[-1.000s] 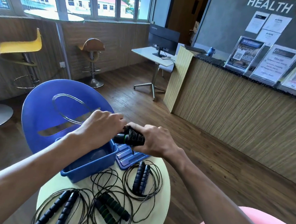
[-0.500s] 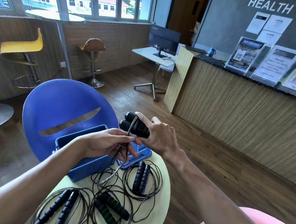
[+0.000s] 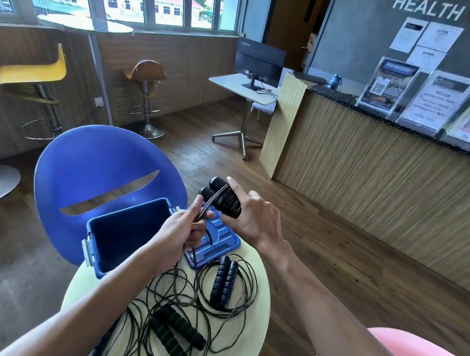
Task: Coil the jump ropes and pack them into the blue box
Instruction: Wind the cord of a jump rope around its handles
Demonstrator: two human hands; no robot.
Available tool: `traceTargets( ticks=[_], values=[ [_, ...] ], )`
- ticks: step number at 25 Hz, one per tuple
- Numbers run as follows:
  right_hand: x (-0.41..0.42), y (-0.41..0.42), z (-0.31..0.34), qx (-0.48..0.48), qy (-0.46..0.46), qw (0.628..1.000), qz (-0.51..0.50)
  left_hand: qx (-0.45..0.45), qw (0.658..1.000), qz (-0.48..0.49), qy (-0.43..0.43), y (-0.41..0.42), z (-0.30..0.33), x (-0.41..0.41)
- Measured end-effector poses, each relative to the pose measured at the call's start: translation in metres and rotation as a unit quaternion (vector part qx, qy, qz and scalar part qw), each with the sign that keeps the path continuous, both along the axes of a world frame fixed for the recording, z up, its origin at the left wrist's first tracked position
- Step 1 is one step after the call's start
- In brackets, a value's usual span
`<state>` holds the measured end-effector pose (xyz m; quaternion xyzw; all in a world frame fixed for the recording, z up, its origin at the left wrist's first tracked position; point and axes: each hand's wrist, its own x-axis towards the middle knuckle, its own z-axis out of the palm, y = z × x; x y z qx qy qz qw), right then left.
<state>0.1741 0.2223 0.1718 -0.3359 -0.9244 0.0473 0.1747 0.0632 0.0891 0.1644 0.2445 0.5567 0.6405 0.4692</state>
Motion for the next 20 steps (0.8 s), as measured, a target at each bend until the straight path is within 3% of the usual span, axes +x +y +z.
traceTargets(
  ticks=[7,20],
  values=[
    [-0.009,0.006,-0.001,-0.06,-0.034,0.998,0.009,-0.05,0.986,0.019,0.159,0.005,0.003,0.006],
    [-0.009,0.005,-0.003,-0.129,-0.021,0.991,0.017,-0.022,0.981,-0.015,0.193,-0.008,-0.017,-0.004]
  ],
)
